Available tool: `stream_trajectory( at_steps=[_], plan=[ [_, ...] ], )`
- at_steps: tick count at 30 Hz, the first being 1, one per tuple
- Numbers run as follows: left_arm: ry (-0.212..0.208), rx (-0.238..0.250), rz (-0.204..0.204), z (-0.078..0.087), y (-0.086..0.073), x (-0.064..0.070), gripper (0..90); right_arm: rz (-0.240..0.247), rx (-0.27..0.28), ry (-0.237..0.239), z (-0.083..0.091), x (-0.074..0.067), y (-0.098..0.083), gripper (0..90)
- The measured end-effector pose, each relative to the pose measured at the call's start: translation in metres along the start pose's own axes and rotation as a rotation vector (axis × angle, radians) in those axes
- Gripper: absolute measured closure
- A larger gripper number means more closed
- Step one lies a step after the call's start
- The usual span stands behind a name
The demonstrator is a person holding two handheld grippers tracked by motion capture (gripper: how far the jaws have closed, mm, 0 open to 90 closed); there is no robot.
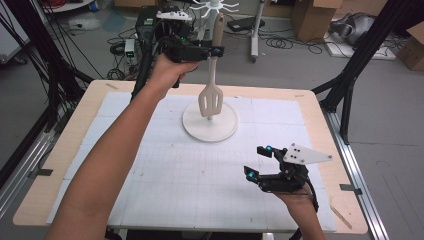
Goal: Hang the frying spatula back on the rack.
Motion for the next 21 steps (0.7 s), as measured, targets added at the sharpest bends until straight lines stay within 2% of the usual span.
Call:
stream_trajectory(
  at_steps=[2,3,5,7,8,9,13,16,17,18,20,21],
  plan=[
    [0.015,0.003,-0.016,0.004,-0.002,0.002,46.3,0.003,0.001,-0.002,0.000,0.000,0.000,21.0],
    [0.038,0.006,-0.058,0.012,-0.006,0.007,44.1,0.007,0.000,-0.008,0.001,0.001,0.000,21.0],
    [0.045,0.009,-0.073,0.017,-0.007,0.009,42.8,0.004,-0.001,-0.019,0.002,0.002,-0.001,21.0],
    [0.063,0.051,-0.090,0.034,-0.013,0.018,39.8,0.007,0.000,-0.037,0.004,0.005,-0.001,20.9],
    [0.063,0.051,-0.090,0.034,-0.013,0.018,39.2,0.007,0.000,-0.037,0.004,0.005,-0.001,20.9],
    [0.066,0.062,-0.100,0.040,-0.015,0.020,37.5,0.006,0.003,-0.064,0.005,0.009,-0.003,20.9],
    [0.077,0.100,-0.112,0.062,-0.030,0.029,30.9,-0.014,0.017,-0.111,0.009,0.014,-0.006,20.9],
    [0.085,0.121,-0.116,0.078,-0.044,0.035,25.0,-0.009,0.019,-0.139,0.011,0.017,-0.009,20.8],
    [0.081,0.120,-0.104,0.089,-0.055,0.038,22.5,-0.011,0.016,-0.153,0.012,0.019,-0.010,20.8],
    [0.081,0.120,-0.104,0.089,-0.055,0.038,18.9,-0.017,0.014,-0.166,0.014,0.020,-0.012,20.8],
    [0.088,0.122,-0.113,0.100,-0.067,0.041,16.9,-0.014,0.015,-0.175,0.015,0.023,-0.014,20.7],
    [0.093,0.122,-0.118,0.106,-0.073,0.042,16.8,-0.025,0.012,-0.198,0.018,0.026,-0.017,20.6]
  ],
)
Point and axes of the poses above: each handheld gripper's, and its own axes: z roughly backward along the jaws, y roughly out of its top, x roughly to its right, the point moved 5 cm from there along -z, roughly forward along the jaws, and after that the axes turned 7 degrees about -z, right-handed, at the moved point
